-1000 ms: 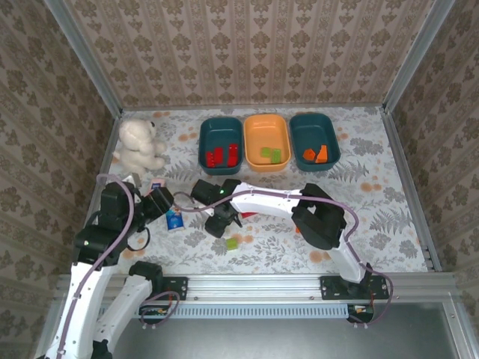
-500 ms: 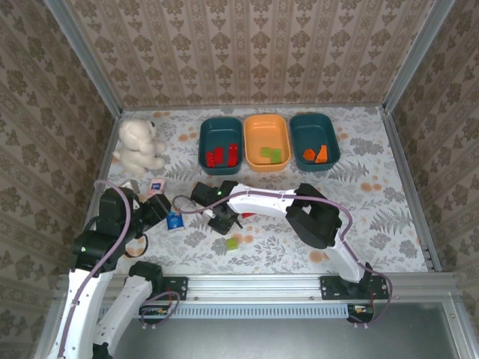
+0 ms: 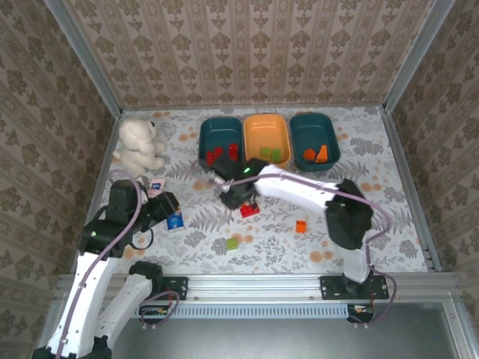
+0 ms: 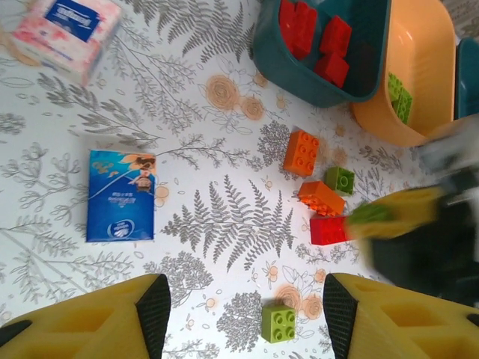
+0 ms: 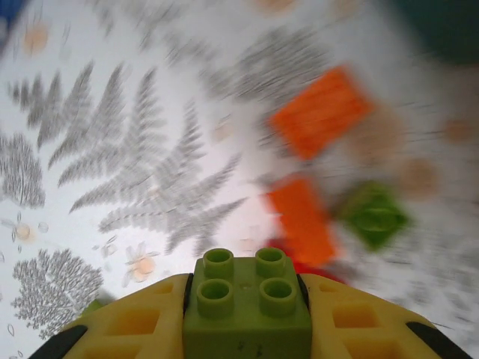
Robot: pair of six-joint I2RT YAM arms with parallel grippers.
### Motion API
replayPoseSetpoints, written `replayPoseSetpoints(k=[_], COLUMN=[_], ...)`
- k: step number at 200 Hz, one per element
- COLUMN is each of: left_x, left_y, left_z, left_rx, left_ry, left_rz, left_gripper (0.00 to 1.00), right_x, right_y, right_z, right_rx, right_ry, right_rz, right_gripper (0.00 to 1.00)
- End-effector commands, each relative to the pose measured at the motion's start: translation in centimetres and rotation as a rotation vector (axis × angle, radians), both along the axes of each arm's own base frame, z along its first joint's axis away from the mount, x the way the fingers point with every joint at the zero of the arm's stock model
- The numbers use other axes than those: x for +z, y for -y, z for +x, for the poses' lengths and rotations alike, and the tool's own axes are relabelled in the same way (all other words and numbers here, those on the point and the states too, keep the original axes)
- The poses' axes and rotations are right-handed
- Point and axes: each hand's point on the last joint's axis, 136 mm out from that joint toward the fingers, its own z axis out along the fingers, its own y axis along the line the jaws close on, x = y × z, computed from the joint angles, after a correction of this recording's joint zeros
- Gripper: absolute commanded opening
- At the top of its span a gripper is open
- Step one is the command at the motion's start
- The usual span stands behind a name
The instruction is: Sort the legos into containers by color
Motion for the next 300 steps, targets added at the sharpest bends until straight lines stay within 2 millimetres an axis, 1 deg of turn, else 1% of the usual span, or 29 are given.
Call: replayPoseSetpoints(k=[1, 16, 32, 35, 38, 43, 62, 75, 88, 100, 119, 155, 182, 209, 229, 256, 269, 286, 287, 289, 300], left_x=[0.2, -0.1, -0.1, -0.1, -0.2, -0.2, -0.1, 0.1, 0.2, 0.3, 0.4, 0.2, -0.1, 0.0, 0.0, 0.1, 0.1, 0.2, 0.2, 0.3, 0.4], left_y=[2.6, 4.4, 6.6, 6.8, 7.7, 8.5, 10.9, 12.2, 13.3, 14.1, 14.9, 15.3, 15.3, 15.2, 15.1, 15.0, 15.0, 15.1, 15.1, 15.2, 15.5], left_z=[2.0, 3.3, 4.6, 5.0, 4.9, 5.2, 6.5, 7.3, 8.0, 8.4, 8.7, 8.7, 8.7, 8.5, 8.5, 8.3, 8.2, 8.2, 8.2, 8.2, 8.1], left_rx=[-0.102, -0.166, -0.242, -0.246, -0.281, -0.309, -0.379, -0.409, -0.431, -0.446, -0.462, -0.477, -0.477, -0.481, -0.482, -0.488, -0.497, -0.521, -0.523, -0.527, -0.555], left_ry=[0.039, 0.033, 0.038, 0.037, 0.037, 0.037, 0.036, 0.04, 0.047, 0.049, 0.05, 0.047, 0.039, 0.04, 0.04, 0.045, 0.048, 0.055, 0.055, 0.058, 0.065], left_rz=[-0.035, -0.02, 0.005, 0.012, 0.018, 0.025, 0.038, 0.044, 0.05, 0.05, 0.052, 0.06, 0.063, 0.067, 0.072, 0.075, 0.082, 0.097, 0.098, 0.099, 0.113], left_gripper=[0.6, 0.6, 0.61, 0.61, 0.61, 0.61, 0.61, 0.61, 0.61, 0.61, 0.61, 0.62, 0.62, 0.62, 0.62, 0.62, 0.63, 0.63, 0.63, 0.63, 0.63], right_x=[4.0, 4.5, 3.8, 3.8, 3.4, 3.1, 1.8, 0.8, -0.6, -1.7, -3.3, -5.4, -7.0, -7.7, -7.4, -5.9, -4.3, -1.5, -1.0, -1.0, 1.8], right_y=[5.0, 7.6, 9.5, 9.5, 9.9, 10.1, 10.7, 10.8, 10.9, 10.9, 10.6, 10.6, 10.9, 10.9, 10.8, 10.7, 10.7, 11.0, 11.0, 11.1, 11.4], right_z=[4.5, 7.3, 10.0, 10.5, 10.9, 11.7, 14.5, 15.9, 16.8, 17.3, 17.6, 17.0, 16.5, 16.3, 16.4, 16.7, 16.8, 17.1, 17.1, 17.1, 17.0], right_rx=[-0.211, -0.315, -0.405, -0.417, -0.432, -0.45, -0.516, -0.552, -0.586, -0.615, -0.634, -0.664, -0.675, -0.676, -0.674, -0.66, -0.654, -0.656, -0.655, -0.656, -0.658], right_ry=[0.056, 0.051, 0.015, 0.012, 0.001, -0.011, -0.048, -0.075, -0.111, -0.146, -0.181, -0.212, -0.237, -0.25, -0.245, -0.213, -0.186, -0.126, -0.12, -0.117, -0.063], right_rz=[0.122, 0.172, 0.198, 0.203, 0.203, 0.209, 0.224, 0.217, 0.193, 0.186, 0.176, 0.145, 0.126, 0.116, 0.12, 0.127, 0.136, 0.163, 0.169, 0.167, 0.198], right_gripper=[0.3, 0.3, 0.3, 0.3, 0.3, 0.3, 0.3, 0.3, 0.3, 0.3, 0.3, 0.31, 0.36, 0.43, 0.46, 0.56, 0.58, 0.58, 0.58, 0.58, 0.58])
